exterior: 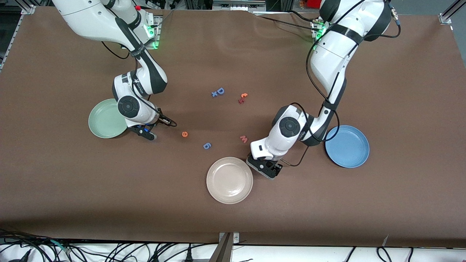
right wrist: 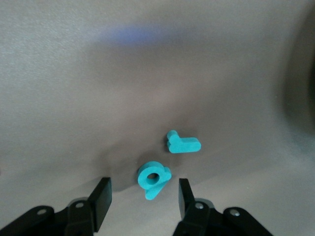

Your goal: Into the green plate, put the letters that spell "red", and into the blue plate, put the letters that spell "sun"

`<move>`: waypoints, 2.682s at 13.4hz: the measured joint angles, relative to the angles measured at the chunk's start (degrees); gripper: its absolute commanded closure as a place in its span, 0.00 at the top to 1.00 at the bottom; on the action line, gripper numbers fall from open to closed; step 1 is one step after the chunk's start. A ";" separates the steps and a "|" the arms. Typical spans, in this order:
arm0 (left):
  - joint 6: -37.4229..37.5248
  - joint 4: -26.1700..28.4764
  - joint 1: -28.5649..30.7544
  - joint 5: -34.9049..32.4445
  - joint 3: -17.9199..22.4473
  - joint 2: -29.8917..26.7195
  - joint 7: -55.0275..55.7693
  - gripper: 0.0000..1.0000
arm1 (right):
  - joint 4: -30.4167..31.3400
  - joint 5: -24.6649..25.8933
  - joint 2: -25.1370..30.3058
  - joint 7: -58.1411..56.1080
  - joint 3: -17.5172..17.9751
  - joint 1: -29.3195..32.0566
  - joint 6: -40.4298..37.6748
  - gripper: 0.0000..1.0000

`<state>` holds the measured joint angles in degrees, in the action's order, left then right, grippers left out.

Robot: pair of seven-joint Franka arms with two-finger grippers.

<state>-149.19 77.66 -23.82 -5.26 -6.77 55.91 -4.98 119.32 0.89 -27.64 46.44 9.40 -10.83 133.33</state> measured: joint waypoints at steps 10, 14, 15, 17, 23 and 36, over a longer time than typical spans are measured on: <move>-0.19 -1.75 0.24 -1.22 0.68 -0.03 -0.03 0.00 | 4.34 0.00 1.58 0.01 -0.29 0.02 6.92 0.34; 8.09 -3.08 1.10 -1.22 0.73 -3.72 -0.03 0.00 | 4.39 0.00 1.78 0.01 -0.30 0.02 6.93 0.16; 12.97 -3.23 1.58 -1.22 0.81 -5.81 -0.03 0.00 | 4.40 0.00 1.79 0.01 -0.30 0.02 6.93 0.16; 23.18 -3.19 3.41 -1.22 1.01 -9.75 -0.03 0.00 | 4.40 0.00 1.79 0.01 -0.30 0.02 6.93 0.16; 33.14 6.43 13.61 -1.30 0.94 -15.33 -1.77 0.05 | 0.50 0.01 4.27 -0.12 -0.55 0.06 -1.98 0.16; 24.83 21.19 23.81 -1.57 -2.02 -22.60 -12.12 1.00 | -6.53 0.03 0.85 -40.71 -22.33 3.52 -16.65 0.23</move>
<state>-124.36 98.85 0.00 -6.82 -8.79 33.31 -17.10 112.79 0.92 -26.79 5.74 -12.92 -7.31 116.68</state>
